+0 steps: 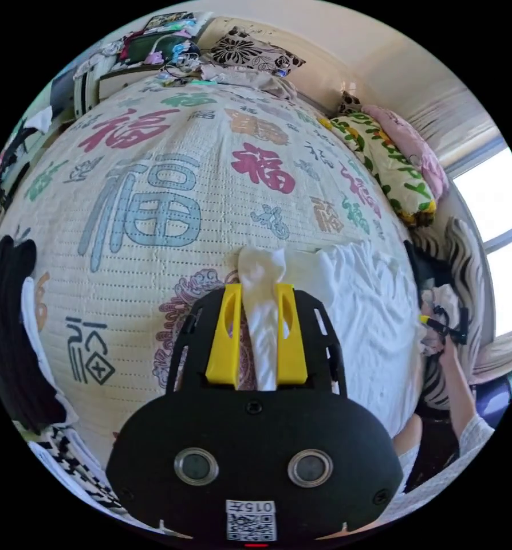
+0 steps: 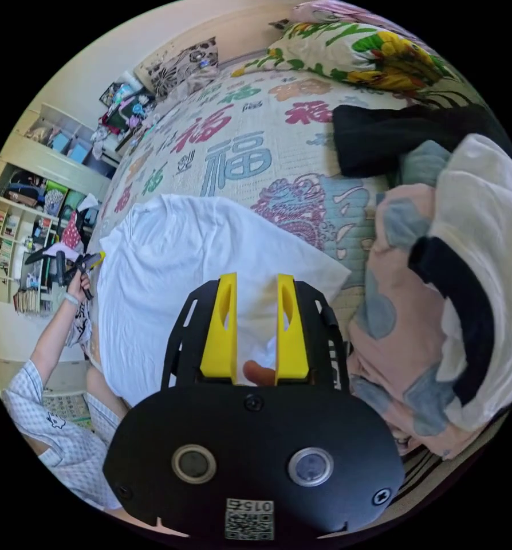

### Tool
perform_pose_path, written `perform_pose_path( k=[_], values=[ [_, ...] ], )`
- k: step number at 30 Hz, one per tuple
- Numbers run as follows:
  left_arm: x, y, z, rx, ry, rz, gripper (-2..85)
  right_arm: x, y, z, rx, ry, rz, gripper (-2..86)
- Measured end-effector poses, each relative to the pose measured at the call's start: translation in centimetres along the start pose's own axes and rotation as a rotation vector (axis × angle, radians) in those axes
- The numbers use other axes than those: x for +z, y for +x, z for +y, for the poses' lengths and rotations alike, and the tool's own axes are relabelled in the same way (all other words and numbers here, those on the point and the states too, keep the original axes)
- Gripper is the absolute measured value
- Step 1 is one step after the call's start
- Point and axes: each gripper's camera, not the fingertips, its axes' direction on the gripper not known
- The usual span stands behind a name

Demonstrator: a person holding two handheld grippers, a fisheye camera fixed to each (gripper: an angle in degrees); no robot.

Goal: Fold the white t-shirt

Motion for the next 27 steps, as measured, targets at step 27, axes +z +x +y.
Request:
perform_pose_path(
  k=[27],
  values=[
    [-2.1, 0.4, 20.4, -0.152, -0.026, 0.078, 2.8, 0.6, 0.7, 20.7, 0.172, 0.013, 0.076, 0.4]
  ],
)
